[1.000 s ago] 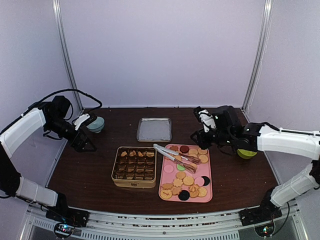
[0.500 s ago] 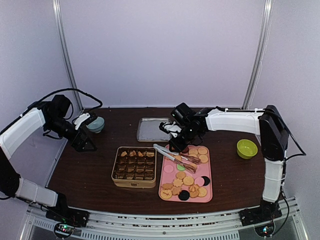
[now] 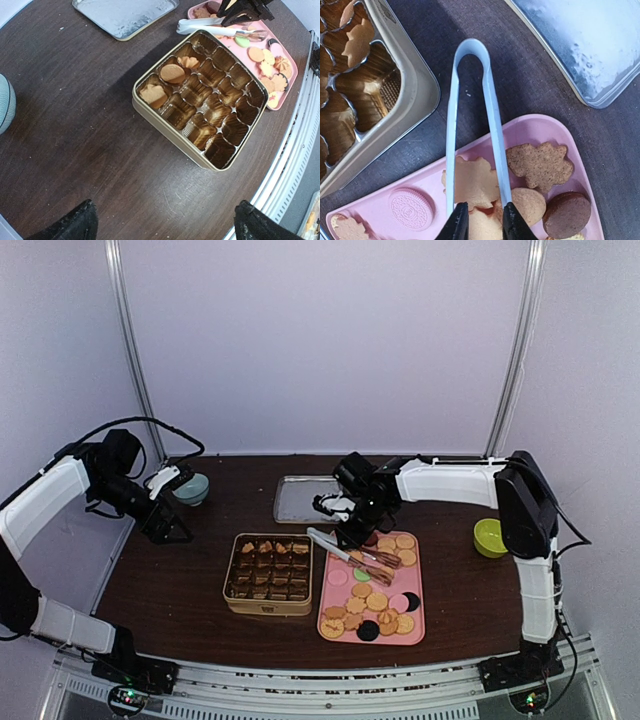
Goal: Pack the cookies
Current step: Pick up the clamp from the plate.
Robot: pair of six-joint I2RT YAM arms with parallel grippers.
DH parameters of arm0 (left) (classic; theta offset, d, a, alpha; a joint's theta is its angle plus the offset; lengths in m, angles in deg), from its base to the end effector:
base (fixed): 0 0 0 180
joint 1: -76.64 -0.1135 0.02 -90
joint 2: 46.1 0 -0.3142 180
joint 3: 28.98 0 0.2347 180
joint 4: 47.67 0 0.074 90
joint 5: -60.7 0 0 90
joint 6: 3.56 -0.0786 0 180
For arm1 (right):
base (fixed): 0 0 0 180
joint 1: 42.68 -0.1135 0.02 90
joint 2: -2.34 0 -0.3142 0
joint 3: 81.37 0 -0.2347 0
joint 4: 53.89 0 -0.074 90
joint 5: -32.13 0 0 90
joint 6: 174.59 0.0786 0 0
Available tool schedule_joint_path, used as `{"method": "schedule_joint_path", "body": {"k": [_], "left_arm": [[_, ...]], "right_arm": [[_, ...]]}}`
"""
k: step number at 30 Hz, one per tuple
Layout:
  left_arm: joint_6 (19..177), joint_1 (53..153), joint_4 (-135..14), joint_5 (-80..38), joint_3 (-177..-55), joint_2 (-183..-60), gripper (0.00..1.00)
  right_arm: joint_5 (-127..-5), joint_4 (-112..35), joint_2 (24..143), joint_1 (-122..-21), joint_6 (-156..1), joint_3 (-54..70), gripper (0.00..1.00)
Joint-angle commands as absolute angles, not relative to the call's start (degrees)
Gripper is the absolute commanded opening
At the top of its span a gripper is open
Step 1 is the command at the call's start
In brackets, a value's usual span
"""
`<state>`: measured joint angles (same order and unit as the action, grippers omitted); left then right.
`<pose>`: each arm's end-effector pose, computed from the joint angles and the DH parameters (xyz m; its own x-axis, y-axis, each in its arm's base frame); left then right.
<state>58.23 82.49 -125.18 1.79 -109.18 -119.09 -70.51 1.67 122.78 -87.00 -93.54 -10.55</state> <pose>0.2033 -0.0616 0.3104 -0.7022 0.4789 -0.5269 0.6722 0.6897 -0.2691 0.3233 0.3398 0.2000 -0.5340 -0.7337 -0.4201 -0.8366 0.5302 0.1375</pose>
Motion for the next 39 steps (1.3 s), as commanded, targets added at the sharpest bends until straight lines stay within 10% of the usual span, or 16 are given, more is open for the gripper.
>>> {"method": "schedule_joint_path", "body": {"k": [1,22,39], "left_arm": [[57.35,82.79,-125.13,1.86,-110.07,-117.84,0.98],[57.44,82.79,-125.50,2.44,-110.59,-117.64,0.98],[57.59,82.74,-125.67,2.50,-111.21,-117.67,0.98]], "right_arm": [[-67.94,2.35,123.75,-86.76,-94.55,-12.80,0.23],[-67.00,5.99,126.38,-86.75,-96.27,-17.82,0.33],[-65.83,6.55,127.52,-86.63,-97.07,-18.71,0.07]]}}
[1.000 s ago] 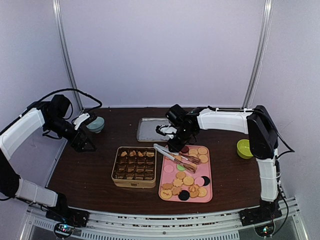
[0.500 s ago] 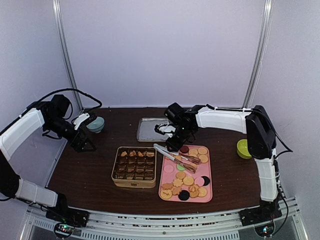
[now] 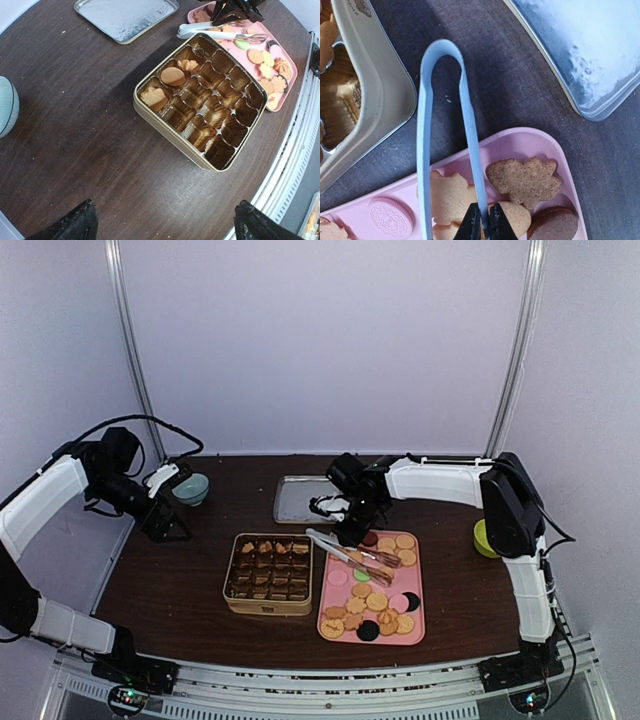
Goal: Pack the cookies
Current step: Pick up the clamp from the plate, then pass from the right arm to the left
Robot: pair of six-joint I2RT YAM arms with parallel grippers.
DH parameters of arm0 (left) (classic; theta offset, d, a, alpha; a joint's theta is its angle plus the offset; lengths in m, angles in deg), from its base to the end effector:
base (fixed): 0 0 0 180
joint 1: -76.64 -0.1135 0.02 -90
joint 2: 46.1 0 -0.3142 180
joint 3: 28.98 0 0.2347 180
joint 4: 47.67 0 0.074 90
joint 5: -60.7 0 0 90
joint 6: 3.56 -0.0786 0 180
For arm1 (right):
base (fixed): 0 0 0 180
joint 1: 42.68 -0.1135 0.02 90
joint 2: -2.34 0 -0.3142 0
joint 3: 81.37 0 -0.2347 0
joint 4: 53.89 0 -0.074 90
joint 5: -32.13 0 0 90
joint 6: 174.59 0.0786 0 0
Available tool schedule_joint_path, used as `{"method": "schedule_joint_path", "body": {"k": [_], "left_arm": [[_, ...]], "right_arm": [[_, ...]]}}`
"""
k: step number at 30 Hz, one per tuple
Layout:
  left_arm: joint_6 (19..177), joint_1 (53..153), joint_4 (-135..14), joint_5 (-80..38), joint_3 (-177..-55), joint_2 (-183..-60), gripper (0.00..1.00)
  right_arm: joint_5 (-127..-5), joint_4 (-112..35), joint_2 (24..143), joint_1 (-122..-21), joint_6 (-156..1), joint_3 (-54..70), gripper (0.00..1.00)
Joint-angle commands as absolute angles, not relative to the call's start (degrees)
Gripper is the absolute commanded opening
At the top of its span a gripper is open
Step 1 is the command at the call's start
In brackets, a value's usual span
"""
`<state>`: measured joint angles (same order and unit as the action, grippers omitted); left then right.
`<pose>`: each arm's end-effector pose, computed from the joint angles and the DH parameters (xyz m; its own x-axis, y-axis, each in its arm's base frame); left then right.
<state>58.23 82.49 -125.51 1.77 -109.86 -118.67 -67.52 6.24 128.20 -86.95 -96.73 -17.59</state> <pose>0.2023 -0.0615 0.3148 -0.6951 0.4782 -0.5367 0.6757 0.6895 -0.2608 0.3401 0.3500 0.1867 -0.5034 -0.7803 -0.3711 -0.8546 0.5128 0.0811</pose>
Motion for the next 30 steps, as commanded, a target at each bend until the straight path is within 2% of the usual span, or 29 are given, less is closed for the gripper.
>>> {"method": "schedule_joint_path", "body": {"k": [1,4,11,18,24,30], "left_arm": [[57.60,82.83,-125.68,2.54,-111.16,-117.64,0.98],[57.62,82.79,-125.66,2.51,-110.91,-117.47,0.98],[58.21,82.84,-125.57,4.27,-110.64,-117.59,0.98],[63.25,84.71,-121.95,10.89,-111.82,-118.69,0.98],[70.67,95.27,-115.36,10.83,-112.55,-119.88,0.98],[83.18,101.41,-109.09,17.91,-118.36,-125.18,0.98]], "right_arm": [[-65.64,6.34,127.20,-86.65,-97.07,-18.31,0.05],[-64.92,5.61,126.14,-86.68,-97.16,-17.43,0.00],[-63.33,4.98,123.23,-86.59,-97.44,-15.92,0.00],[-60.03,-0.32,113.03,-86.55,-95.87,-11.03,0.00],[-59.05,-11.06,103.32,-86.74,-88.21,-3.63,0.00],[-55.19,-34.39,91.00,-90.19,-74.81,7.42,0.00]]}}
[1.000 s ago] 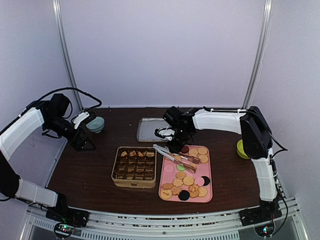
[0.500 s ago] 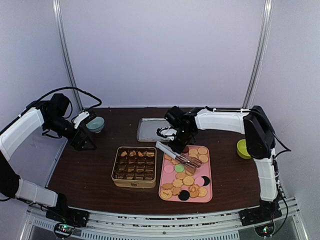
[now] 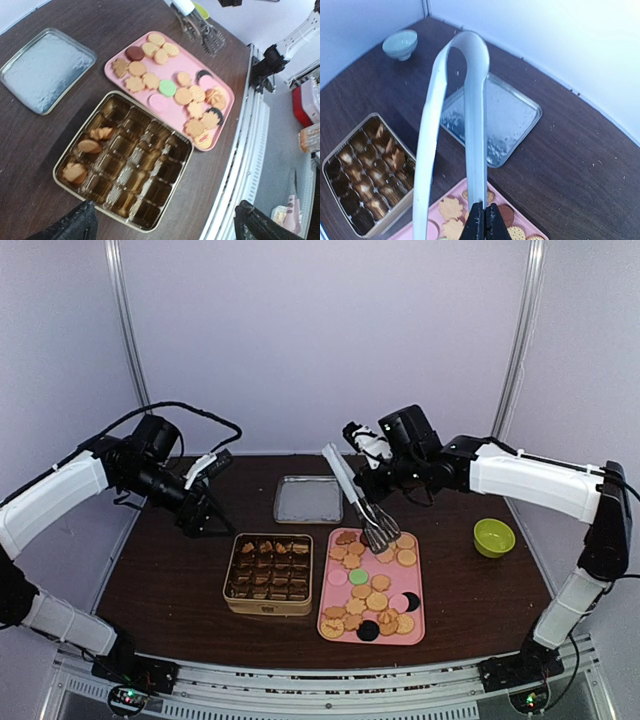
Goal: Pack the cookies
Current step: Pass from the right arm to the left
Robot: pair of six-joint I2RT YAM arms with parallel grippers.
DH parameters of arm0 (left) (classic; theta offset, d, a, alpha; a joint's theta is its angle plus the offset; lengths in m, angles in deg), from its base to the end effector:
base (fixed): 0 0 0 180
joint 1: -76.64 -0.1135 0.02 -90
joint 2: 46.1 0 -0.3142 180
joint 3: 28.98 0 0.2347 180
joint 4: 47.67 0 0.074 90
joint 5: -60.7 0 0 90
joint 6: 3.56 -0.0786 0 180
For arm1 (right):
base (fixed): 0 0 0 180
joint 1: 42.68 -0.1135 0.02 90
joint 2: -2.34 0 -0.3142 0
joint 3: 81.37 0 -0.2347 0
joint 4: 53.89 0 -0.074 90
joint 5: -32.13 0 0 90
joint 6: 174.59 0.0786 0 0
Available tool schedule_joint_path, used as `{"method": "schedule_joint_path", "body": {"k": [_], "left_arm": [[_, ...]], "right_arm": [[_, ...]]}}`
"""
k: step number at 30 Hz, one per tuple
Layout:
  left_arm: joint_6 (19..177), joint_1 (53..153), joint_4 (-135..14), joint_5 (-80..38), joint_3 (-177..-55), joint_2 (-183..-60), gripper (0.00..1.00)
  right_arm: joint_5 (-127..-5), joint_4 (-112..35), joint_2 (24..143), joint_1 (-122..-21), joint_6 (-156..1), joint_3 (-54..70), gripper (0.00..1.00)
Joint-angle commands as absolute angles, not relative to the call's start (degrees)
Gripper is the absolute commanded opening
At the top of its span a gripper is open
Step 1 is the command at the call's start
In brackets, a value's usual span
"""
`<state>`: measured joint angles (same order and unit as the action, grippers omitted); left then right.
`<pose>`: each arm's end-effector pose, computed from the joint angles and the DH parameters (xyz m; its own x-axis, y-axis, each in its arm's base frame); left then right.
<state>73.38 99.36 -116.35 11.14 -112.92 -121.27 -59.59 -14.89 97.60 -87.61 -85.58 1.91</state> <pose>0.2004 -0.1392 0.3372 -0.6432 0.4558 -0.6152 0.7589 0.4860 -0.4334 0.2846 0.2873 0.3394 -0.4188 -0.4422 -0.7931 -0.7301 0.6833 0.0046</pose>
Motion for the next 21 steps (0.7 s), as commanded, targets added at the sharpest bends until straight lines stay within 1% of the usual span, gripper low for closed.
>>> {"method": "schedule_joint_path", "body": {"k": [1,4,9,15,21], "left_arm": [[84.97,102.17,-107.92,19.50,-119.32,-126.08,0.98],[90.12,104.86,-102.02,24.94,-121.07,-127.77,0.98],[93.89,107.53,-97.76,32.28,-125.49,-129.13,0.98],[100.07,108.17,-92.30,39.33,-124.35,-128.66,0.92],[100.25,109.06,-92.28,41.58,-122.80,-126.95,0.81]], "right_arm": [[-54.28,-40.18,89.16,-91.25,-73.17,10.04,0.00],[-51.72,-54.77,86.19,-94.57,-67.83,15.55,0.00],[-48.06,-66.99,87.69,-99.66,-65.40,15.61,0.00],[-43.54,-77.25,90.93,-103.57,-64.75,15.26,0.00],[-42.96,-78.03,93.49,-104.72,-65.70,11.01,0.00]]}}
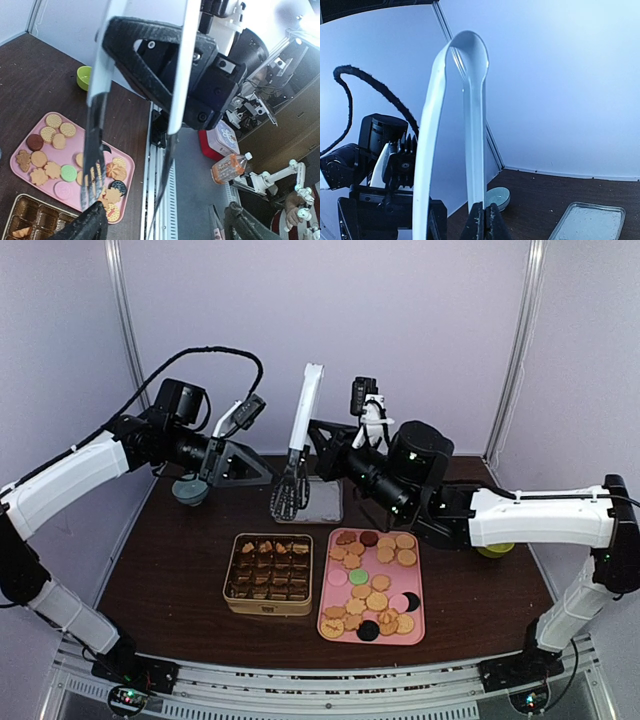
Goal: Pack the cookies
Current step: Pass from the right arm to the left
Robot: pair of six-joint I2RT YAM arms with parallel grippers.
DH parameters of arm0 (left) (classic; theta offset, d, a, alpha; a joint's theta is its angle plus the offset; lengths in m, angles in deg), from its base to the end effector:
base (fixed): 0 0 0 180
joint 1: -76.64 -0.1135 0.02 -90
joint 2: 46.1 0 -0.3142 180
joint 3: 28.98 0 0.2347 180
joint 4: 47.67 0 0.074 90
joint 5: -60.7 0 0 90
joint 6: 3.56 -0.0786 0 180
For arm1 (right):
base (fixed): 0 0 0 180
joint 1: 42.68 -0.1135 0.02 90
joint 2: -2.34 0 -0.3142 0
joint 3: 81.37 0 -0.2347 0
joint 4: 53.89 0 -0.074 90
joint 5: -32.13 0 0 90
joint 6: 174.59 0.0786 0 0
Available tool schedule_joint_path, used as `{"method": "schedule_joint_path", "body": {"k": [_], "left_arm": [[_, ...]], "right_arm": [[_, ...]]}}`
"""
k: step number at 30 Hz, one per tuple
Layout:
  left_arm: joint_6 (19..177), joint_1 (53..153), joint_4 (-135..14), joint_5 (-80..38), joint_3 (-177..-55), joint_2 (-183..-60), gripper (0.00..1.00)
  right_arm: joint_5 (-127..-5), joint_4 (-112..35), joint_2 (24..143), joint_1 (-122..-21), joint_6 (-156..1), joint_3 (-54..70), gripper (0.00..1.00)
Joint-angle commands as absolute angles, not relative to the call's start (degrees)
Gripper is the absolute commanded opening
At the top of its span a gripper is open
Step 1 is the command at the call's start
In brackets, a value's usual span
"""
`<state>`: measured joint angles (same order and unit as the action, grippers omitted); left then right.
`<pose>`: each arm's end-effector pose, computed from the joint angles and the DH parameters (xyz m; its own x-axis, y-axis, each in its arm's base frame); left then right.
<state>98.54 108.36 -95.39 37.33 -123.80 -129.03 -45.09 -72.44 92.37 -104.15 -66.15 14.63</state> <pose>0.2141 -0.2171 0.4121 -0.6633 0.3122 -0.6801 0.7186 0.0118 -0.6954 0.2066 0.3437 0.4357 -0.1402 0.3880 -0.9109 -0.7477 0.5616 0.3543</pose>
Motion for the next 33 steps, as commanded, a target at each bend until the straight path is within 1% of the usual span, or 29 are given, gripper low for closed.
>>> {"method": "schedule_joint_path", "body": {"k": [1,11,14,18,20,23,24,26,28,31,33], "left_arm": [[100.14,109.15,-92.27,41.81,-122.50,-126.60,0.79],[99.19,109.20,-92.45,40.45,-119.06,-125.36,0.61],[99.19,109.21,-92.45,40.56,-119.27,-125.37,0.49],[99.58,109.24,-92.45,40.87,-119.73,-125.61,0.28],[99.45,109.24,-92.45,40.75,-119.50,-125.64,0.15],[99.19,109.20,-92.45,41.86,-118.88,-125.64,0.03],[98.84,109.23,-92.61,42.36,-118.71,-125.57,0.00],[97.29,109.17,-94.00,42.74,-118.74,-125.38,0.00],[96.46,109.21,-94.97,42.49,-118.96,-125.37,0.00],[93.56,109.17,-97.84,42.31,-120.00,-125.31,0.00],[92.92,109.19,-98.61,42.39,-120.31,-125.28,0.00]], "right_arm": [[-43.05,-78.32,93.72,-104.73,-65.63,10.64,0.00],[-43.27,-81.50,95.78,-105.73,-63.74,9.80,0.00],[-43.48,-82.14,96.30,-105.99,-63.43,9.86,0.00],[-43.48,-82.93,96.41,-106.56,-64.10,10.39,0.00],[-43.50,-83.12,96.15,-106.79,-64.38,11.06,0.00],[-43.56,-83.05,95.23,-106.79,-63.96,12.34,0.00],[-44.03,-82.83,94.95,-106.82,-64.16,12.62,0.07],[-45.20,-81.43,94.12,-106.51,-64.80,13.28,0.28],[-47.19,-79.70,92.47,-105.63,-64.63,14.84,0.43],[-53.26,-76.85,89.16,-102.27,-62.57,18.48,0.60],[-59.62,-73.51,87.27,-99.48,-60.59,19.63,0.64]]}}
